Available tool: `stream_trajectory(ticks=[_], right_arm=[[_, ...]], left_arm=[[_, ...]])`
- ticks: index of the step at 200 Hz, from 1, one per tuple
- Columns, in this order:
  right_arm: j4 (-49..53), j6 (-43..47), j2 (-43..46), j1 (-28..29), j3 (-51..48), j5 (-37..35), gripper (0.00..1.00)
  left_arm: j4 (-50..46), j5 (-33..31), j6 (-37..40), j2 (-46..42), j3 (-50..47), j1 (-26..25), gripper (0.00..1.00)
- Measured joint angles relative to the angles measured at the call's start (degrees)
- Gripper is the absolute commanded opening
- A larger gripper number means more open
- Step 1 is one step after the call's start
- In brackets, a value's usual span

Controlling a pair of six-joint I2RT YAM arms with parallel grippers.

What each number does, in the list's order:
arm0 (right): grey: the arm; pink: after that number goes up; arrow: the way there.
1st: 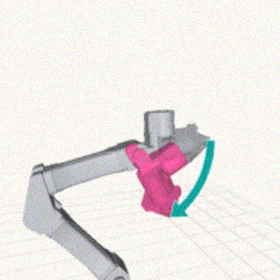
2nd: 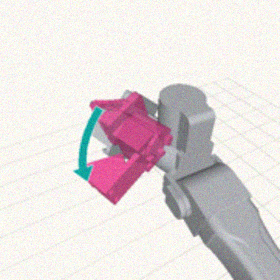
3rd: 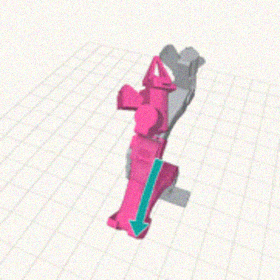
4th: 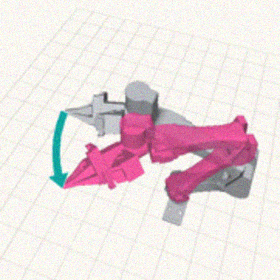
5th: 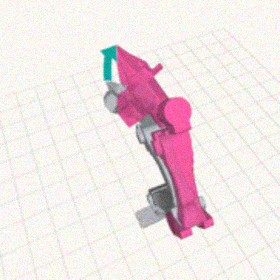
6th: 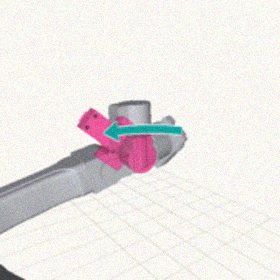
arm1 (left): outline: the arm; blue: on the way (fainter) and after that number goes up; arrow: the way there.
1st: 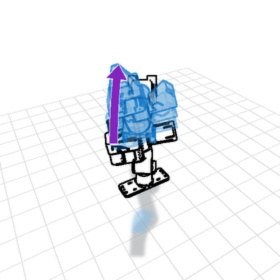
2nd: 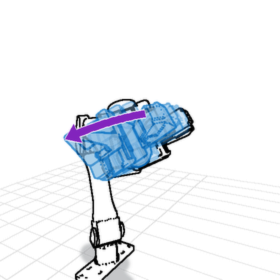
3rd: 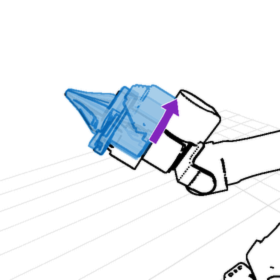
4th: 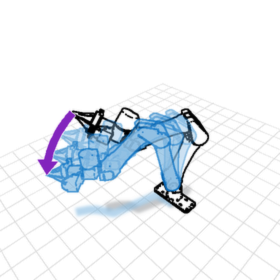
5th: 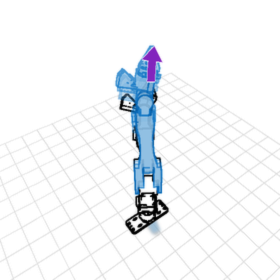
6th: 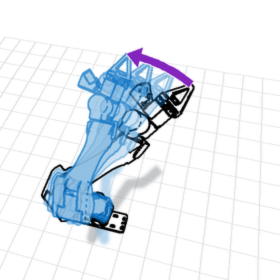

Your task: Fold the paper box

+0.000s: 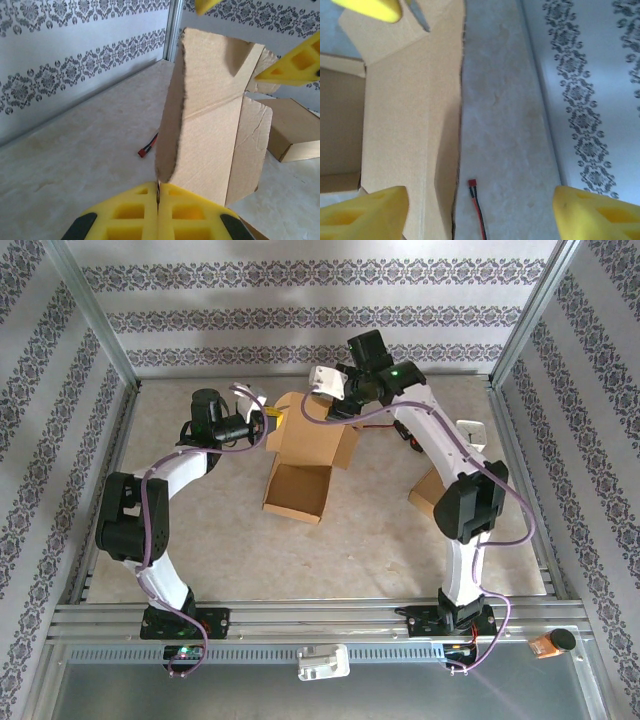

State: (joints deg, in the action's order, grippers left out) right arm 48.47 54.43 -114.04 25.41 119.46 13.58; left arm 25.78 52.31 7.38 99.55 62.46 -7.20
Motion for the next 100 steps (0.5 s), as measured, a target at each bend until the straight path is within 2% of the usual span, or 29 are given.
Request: stream_trajectory(ticks=[10,29,55,61,75,100], right_arm=[[1.53,-0.44,-1.44,0.2,1.7,0.57,0.49],[3.32,-1.09,-3.28,0.63,3.17,1.29,0.35],[5.18,-1.97,-3.82,1.14,3.28,1.95,0.1],[5.46,-2.23,-3.8,1.4,3.28,1.95,0.09],[5.81,-2.58,-3.8,1.97,3.32,1.49,0.06],[5.6,-2.43,-3.37,3.41,2.97,-0.85,0.05]], left_arm=[[0.0,-0.07,0.42,0.0,-0.02,-0.15,0.0],[0.0,-0.22,1.03,-0.02,-0.09,-0.22,0.0],[0.04,-0.33,1.22,-0.02,-0.17,-0.24,0.0],[0.26,-0.48,1.18,-0.02,-0.35,-0.24,0.02],[1.53,-1.25,0.24,-0.35,-1.51,-0.24,0.21],[5.22,-3.54,-4.33,-2.08,-6.03,-0.24,0.26]])
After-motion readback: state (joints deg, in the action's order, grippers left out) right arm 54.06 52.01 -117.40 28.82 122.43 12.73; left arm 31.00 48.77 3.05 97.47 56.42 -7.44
